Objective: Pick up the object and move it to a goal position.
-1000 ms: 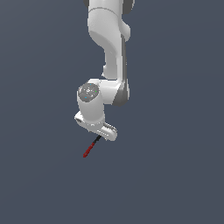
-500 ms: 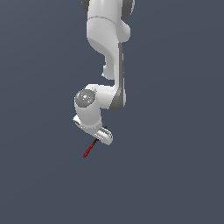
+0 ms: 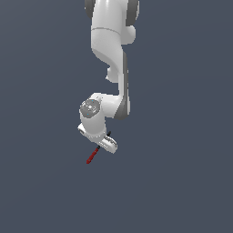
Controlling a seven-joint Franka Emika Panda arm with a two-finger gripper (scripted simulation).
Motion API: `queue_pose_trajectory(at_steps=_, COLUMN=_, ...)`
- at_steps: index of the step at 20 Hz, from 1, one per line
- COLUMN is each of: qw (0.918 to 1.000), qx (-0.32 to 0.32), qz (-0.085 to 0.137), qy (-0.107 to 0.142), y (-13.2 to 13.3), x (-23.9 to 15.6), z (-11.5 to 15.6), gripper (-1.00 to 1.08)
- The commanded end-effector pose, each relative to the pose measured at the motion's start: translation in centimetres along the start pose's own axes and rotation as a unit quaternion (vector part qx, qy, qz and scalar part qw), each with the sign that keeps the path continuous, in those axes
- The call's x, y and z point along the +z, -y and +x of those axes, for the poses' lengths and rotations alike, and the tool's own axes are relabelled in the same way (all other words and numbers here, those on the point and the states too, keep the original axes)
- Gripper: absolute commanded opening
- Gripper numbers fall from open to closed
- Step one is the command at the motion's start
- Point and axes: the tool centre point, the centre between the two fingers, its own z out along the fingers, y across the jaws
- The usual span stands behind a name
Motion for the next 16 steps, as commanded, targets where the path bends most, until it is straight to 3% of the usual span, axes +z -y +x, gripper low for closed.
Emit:
queue_pose_trajectory(at_steps=1, qw=1.0, qx=0.001, qz=0.0, qy=0.0, y=-0.03, x=1.19, z=-0.03, gripper=1.0)
queue_pose_trajectory(at_steps=7, qw=1.0, qx=0.001, qz=0.0, qy=0.0, y=0.04, x=2.09, z=0.09, gripper=1.0)
queue_pose_trajectory(at_steps=8, qw=1.0, qx=0.001, qz=0.0, qy=0.0, y=0.04, x=2.09, z=0.09, gripper=-1.0)
queue_pose_trajectory(at_steps=16, qw=1.0, qx=0.001, qz=0.0, qy=0.0, y=0.04, x=2.09, z=0.09, gripper=-1.0)
